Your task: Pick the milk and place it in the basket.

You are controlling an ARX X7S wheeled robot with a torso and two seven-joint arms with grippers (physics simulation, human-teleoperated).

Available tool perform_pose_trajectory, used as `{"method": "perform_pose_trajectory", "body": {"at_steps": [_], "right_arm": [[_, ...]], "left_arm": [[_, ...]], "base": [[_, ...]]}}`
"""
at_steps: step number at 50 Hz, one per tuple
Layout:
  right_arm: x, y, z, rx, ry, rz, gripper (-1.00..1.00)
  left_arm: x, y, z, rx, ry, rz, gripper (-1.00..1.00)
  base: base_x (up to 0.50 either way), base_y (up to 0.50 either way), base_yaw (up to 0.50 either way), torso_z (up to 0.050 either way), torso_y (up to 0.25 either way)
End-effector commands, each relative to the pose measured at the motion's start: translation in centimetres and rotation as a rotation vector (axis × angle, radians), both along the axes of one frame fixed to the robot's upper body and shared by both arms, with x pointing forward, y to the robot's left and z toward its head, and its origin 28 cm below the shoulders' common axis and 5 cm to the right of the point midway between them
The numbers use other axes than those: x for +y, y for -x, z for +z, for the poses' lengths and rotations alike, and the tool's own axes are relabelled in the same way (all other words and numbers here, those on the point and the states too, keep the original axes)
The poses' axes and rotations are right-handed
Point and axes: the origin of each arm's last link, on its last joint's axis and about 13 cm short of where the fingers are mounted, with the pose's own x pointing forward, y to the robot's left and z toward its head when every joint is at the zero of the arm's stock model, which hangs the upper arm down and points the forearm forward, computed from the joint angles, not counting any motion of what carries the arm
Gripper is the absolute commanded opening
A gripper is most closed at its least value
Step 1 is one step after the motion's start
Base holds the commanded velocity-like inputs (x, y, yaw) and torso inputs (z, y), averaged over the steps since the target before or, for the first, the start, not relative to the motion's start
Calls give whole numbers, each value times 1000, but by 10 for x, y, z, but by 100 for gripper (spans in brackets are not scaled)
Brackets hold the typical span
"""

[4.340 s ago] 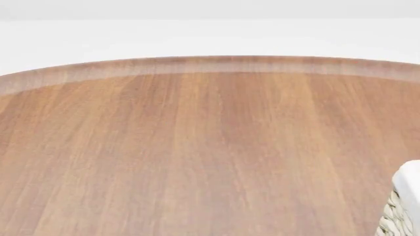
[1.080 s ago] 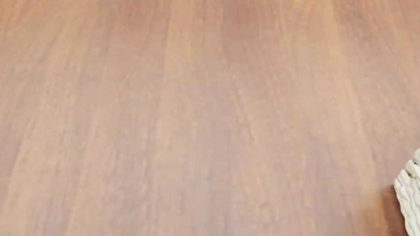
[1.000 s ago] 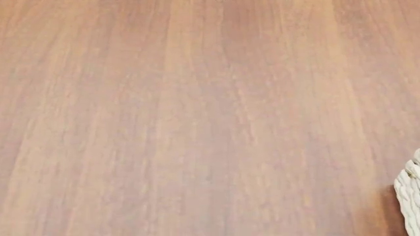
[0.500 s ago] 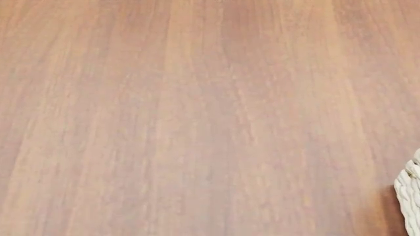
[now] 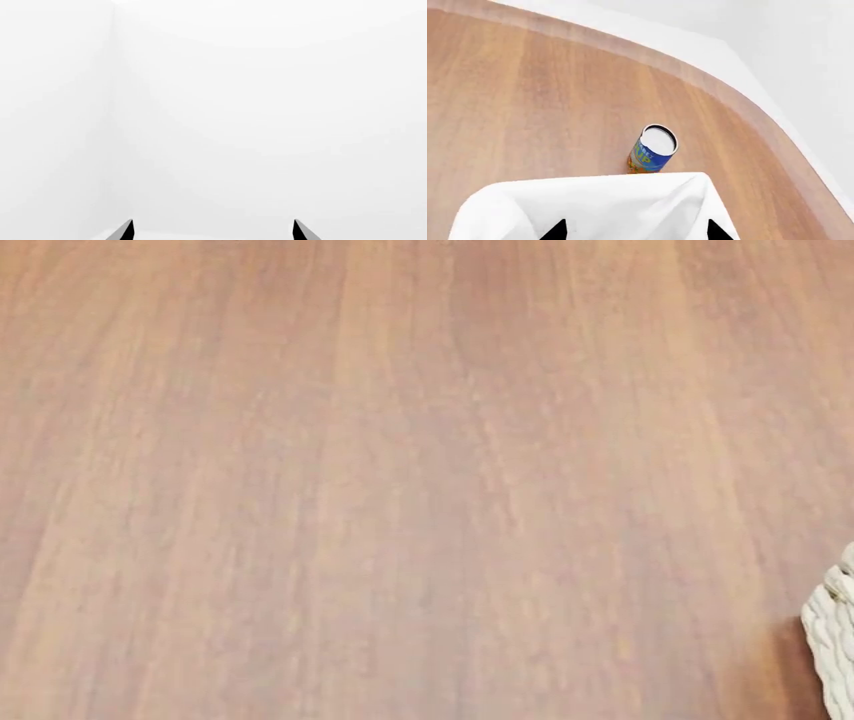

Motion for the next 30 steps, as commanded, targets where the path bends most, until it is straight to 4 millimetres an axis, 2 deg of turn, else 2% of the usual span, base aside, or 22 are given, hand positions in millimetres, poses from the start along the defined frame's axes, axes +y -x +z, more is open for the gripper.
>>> {"method": "perform_pose_trajectory", "body": {"at_steps": [1, 20, 30], "right_arm": [[7, -4, 23, -138, 33, 10, 100], [44, 1, 76, -533, 125, -26, 100], [67, 6, 83, -748, 155, -52, 100]], "left_arm": [[0, 0, 0, 2, 1, 1, 100], [0, -1, -1, 5, 2, 2, 100], [0, -1, -1, 5, 6, 3, 100]], "base": [[0, 0, 0, 0, 0], [0, 0, 0, 0, 0], [0, 0, 0, 0, 0]]}}
